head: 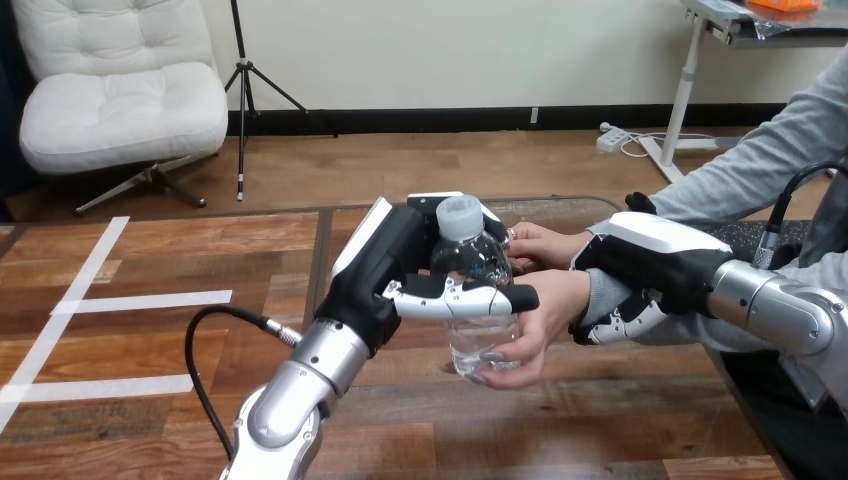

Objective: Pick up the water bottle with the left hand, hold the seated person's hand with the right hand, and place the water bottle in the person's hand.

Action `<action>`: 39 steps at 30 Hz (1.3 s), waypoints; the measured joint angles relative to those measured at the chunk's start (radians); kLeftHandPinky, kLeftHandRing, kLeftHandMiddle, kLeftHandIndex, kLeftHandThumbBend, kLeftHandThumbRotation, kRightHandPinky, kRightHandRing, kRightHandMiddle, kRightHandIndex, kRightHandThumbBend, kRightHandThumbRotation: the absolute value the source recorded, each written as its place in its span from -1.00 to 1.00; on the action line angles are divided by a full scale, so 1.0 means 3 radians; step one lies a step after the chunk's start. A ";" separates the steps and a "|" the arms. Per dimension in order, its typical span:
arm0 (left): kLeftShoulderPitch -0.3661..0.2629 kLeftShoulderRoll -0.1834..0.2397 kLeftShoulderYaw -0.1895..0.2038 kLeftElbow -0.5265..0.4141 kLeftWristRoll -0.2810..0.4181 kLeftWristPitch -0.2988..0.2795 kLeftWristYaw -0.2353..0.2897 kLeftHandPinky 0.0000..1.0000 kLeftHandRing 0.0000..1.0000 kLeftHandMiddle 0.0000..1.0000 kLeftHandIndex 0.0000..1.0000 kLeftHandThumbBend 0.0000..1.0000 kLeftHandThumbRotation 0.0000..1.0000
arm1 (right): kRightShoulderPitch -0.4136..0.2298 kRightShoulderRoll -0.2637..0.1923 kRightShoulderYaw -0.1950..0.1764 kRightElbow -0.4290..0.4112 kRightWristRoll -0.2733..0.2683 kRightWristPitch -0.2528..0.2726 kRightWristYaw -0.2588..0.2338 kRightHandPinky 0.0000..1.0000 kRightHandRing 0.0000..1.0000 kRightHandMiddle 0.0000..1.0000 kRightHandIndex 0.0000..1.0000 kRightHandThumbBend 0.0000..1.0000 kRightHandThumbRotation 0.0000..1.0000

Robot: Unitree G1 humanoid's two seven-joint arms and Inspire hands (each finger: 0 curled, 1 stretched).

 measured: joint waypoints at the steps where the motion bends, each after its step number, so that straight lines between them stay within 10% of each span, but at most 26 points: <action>1: -0.0008 0.0000 0.0000 0.0007 0.0004 -0.0002 0.0006 -0.37 -0.28 -0.22 -0.24 0.49 -1.00 | 0.0000 0.0000 0.0000 -0.0001 0.0000 0.0003 0.0000 -0.54 -0.46 -0.33 -0.26 -0.05 -1.00; 39: -0.0408 0.0104 0.0033 0.0672 0.0237 -0.0422 0.0299 -0.32 -0.25 -0.21 -0.23 0.55 -1.00 | 0.0002 -0.0001 0.0000 -0.0003 0.0000 0.0015 0.0003 -0.56 -0.47 -0.34 -0.26 -0.05 -1.00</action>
